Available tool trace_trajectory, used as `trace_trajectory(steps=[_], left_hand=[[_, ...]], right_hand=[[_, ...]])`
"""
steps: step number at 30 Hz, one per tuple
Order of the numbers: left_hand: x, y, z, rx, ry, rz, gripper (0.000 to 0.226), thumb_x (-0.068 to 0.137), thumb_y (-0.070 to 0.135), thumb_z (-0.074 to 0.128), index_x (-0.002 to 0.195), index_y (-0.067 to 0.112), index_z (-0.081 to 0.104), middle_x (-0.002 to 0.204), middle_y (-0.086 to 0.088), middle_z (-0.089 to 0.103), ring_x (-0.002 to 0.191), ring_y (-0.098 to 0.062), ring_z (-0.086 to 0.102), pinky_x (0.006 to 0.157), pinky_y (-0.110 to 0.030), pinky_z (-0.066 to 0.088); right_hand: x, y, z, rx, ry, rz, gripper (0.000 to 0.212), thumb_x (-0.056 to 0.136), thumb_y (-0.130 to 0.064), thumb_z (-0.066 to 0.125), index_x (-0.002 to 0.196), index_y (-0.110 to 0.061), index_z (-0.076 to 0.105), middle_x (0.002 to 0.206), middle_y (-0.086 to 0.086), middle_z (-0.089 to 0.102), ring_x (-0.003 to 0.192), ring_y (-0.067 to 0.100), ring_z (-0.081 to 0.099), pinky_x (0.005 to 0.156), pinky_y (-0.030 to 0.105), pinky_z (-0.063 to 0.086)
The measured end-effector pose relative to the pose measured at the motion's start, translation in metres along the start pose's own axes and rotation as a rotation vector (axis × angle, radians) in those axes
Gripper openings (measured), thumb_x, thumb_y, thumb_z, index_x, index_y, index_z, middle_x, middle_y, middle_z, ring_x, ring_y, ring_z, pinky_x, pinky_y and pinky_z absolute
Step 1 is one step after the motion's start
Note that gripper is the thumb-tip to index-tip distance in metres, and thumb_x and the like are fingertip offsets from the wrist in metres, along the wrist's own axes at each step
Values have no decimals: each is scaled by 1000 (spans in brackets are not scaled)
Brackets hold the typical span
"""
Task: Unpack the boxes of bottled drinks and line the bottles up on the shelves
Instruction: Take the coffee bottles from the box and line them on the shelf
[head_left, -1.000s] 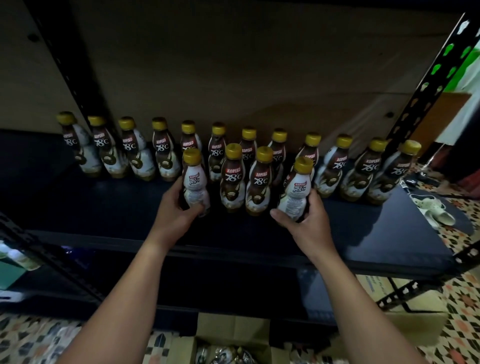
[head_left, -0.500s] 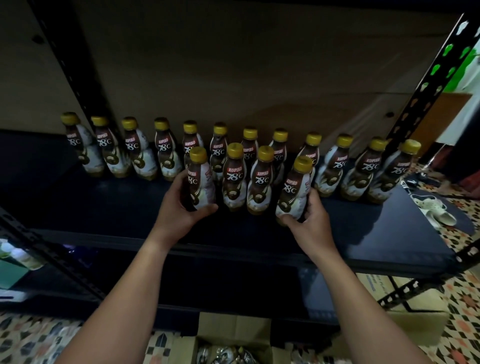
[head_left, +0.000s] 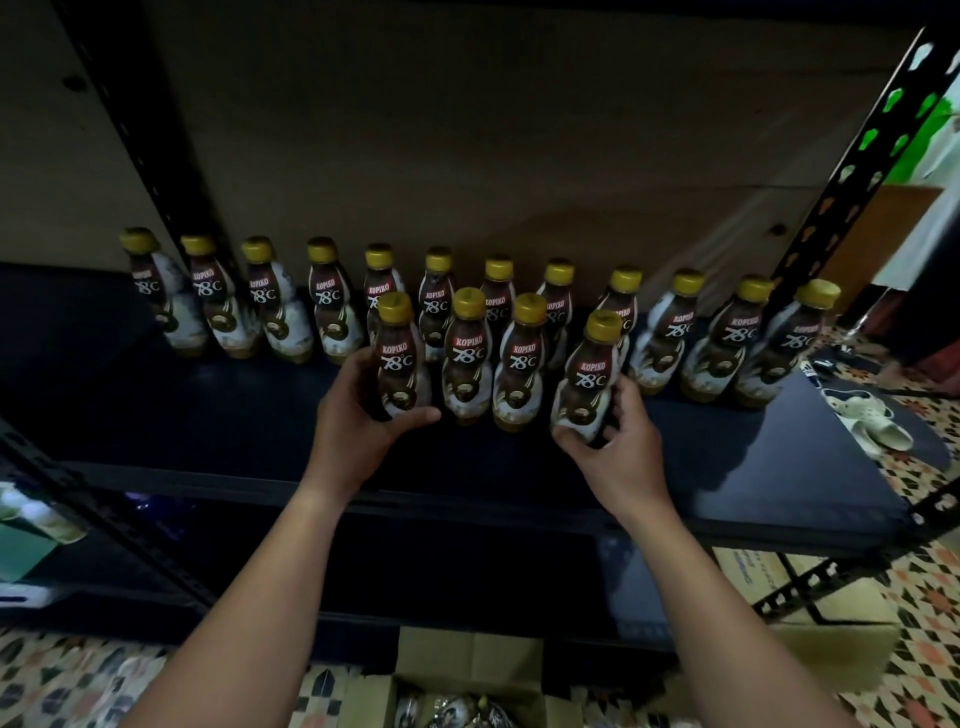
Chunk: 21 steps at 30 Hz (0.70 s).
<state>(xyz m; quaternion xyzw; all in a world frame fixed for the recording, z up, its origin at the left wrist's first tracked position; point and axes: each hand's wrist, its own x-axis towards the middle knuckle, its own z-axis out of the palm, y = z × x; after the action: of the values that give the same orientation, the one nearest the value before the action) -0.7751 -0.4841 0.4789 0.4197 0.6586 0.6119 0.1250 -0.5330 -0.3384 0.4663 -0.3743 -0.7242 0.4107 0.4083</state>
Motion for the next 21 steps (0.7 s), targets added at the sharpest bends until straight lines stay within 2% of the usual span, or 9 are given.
trace_trajectory(steps=[3,5,7,9,13,17,21], left_hand=[[2,-3,-3,35,1,20,84,65,17,96,137,22,53,132,8,64,121,-3,61,101,-26,53],[3,-8,-5,31,5,12,83,67,14,95,138,20,53,132,4,64,122,-7,62,104,-36,53],[4,-12,-5,26,4,10,79,68,12,94,136,19,55,131,0,65,121,-11,63,104,-43,53],[4,-14,-5,26,10,11,76,70,11,93,136,19,55,131,-2,65,122,-13,64,105,-45,53],[7,-19,-4,50,18,34,72,73,14,92,136,21,56,132,-4,65,123,-17,64,104,-50,53],[6,-19,-1,127,45,62,72,73,21,92,135,22,56,129,2,65,119,-14,64,102,-48,54],[4,-15,2,188,54,91,75,71,24,93,136,20,56,125,2,65,115,-9,64,99,-39,55]], right_hand=[[-1,-3,1,24,13,-13,76,72,-21,88,136,-33,49,126,-21,63,119,2,61,102,42,53],[-1,-3,1,30,29,-35,80,69,-37,86,139,-29,49,133,-12,61,124,8,58,102,46,53],[-1,-2,2,18,44,-49,80,67,-46,83,138,-30,49,132,-10,61,124,10,59,101,47,53],[-1,-1,3,4,53,-57,74,70,-40,85,136,-30,51,130,-9,63,122,10,60,100,47,54],[0,2,4,30,45,-61,71,77,-15,87,139,-21,52,131,-6,64,121,6,61,101,42,54],[1,2,5,52,24,-63,74,80,-12,84,145,-18,49,132,-8,63,122,0,59,103,34,53],[0,-2,7,66,1,-65,75,83,-8,80,148,-20,45,130,-18,60,121,-7,57,105,29,50]])
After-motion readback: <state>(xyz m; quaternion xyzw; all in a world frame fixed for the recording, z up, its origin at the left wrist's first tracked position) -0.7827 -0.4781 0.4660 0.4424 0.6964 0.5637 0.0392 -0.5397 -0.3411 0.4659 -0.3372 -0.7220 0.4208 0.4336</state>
